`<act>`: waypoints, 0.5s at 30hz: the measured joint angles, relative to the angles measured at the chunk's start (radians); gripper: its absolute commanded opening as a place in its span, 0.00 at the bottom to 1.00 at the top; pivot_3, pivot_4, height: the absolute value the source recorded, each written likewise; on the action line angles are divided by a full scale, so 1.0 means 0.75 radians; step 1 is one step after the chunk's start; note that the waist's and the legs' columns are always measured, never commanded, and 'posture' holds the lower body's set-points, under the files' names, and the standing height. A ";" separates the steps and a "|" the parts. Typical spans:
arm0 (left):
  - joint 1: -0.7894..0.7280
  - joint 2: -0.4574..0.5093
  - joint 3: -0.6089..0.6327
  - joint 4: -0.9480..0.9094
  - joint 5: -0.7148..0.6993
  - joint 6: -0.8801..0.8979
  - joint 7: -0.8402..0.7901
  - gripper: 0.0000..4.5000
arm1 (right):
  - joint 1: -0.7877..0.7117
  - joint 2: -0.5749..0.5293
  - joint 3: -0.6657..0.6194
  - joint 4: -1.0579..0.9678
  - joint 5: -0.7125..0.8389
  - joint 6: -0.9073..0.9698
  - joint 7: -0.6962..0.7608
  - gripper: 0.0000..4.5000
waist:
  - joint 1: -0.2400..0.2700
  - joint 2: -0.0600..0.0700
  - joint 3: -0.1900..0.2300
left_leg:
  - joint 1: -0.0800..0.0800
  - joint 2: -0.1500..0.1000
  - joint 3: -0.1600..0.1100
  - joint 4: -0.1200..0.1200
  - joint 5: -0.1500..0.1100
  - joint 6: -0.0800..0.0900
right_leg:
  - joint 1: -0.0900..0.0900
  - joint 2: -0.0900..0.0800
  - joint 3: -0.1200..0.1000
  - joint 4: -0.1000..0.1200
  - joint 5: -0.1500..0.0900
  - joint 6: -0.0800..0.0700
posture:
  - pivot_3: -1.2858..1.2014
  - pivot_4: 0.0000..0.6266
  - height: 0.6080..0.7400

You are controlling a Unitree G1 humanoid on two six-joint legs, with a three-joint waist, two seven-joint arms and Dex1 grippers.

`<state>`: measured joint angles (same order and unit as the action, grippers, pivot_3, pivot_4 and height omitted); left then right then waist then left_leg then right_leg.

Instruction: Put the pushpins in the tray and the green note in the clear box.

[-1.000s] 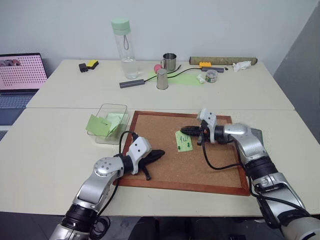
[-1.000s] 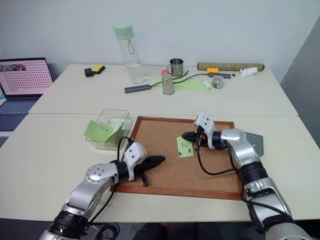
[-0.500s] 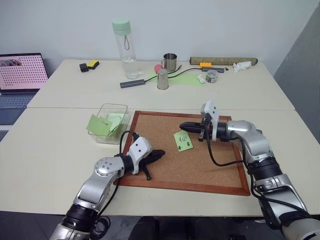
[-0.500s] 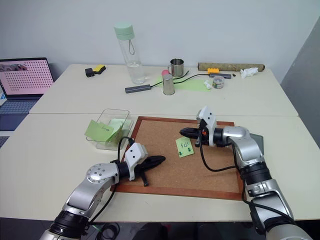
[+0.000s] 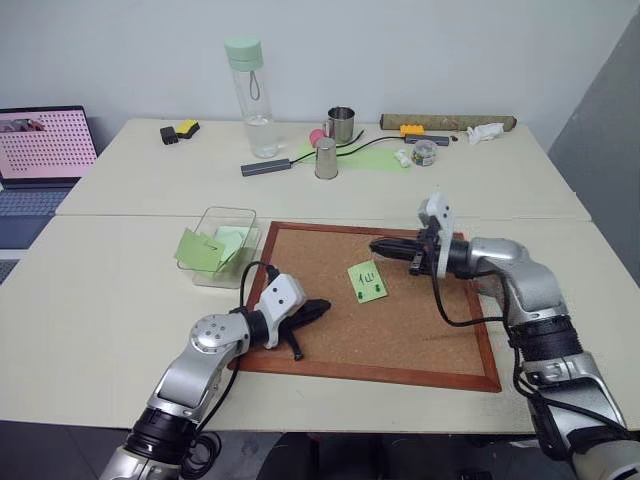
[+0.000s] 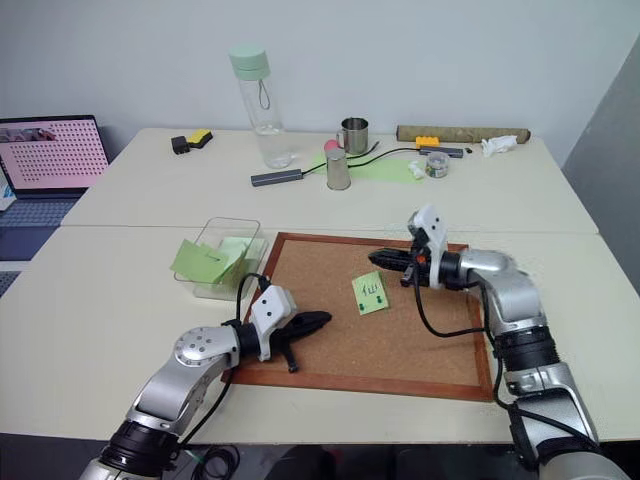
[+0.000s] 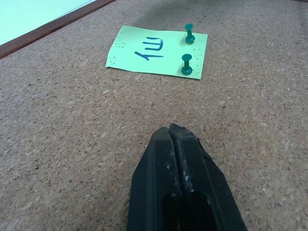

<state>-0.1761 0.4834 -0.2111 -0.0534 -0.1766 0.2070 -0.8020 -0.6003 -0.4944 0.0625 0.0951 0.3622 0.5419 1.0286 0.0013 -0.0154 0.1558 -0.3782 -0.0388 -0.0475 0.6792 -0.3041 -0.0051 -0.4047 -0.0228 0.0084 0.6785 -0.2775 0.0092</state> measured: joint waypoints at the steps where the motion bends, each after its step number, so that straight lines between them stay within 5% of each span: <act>1: 0.000 -0.001 -0.002 0.000 0.000 -0.001 0.003 0.00 | 0.027 -0.033 -0.014 -0.034 0.009 0.012 0.003 0.01 | 0.002 0.000 0.000 | 0.000 0.000 0.000 0.000 0.000 0.000 | 0.000 0.000 0.000 -0.001 0.000 0.000 | 0.52 0.24 1.00; 9: 0.003 0.001 0.002 0.006 0.001 -0.009 0.006 0.00 | 0.331 -0.401 -0.223 -0.225 0.013 0.069 0.012 0.01 | -0.001 0.004 -0.003 | 0.001 0.000 0.001 -0.001 0.000 0.000 | 0.001 0.000 0.000 0.000 0.000 0.000 | 0.52 0.24 1.00; 15: -0.003 0.001 0.000 0.019 0.002 -0.023 0.005 0.00 | 0.425 -0.470 -0.268 -0.100 -0.117 -0.036 -0.111 0.01 | -0.001 0.004 -0.003 | 0.001 0.000 0.001 0.000 0.000 0.000 | 0.002 0.000 0.001 0.000 0.000 0.001 | 0.52 0.24 1.00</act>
<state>-0.1786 0.4838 -0.2114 -0.0390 -0.1751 0.1897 -0.7984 -0.2819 -0.8472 -0.1385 0.0200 0.2745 0.5145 0.9451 0.0005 -0.0121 0.1533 -0.3771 -0.0388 -0.0465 0.6789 -0.3041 -0.0049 -0.4031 -0.0227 0.0089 0.6785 -0.2777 0.0096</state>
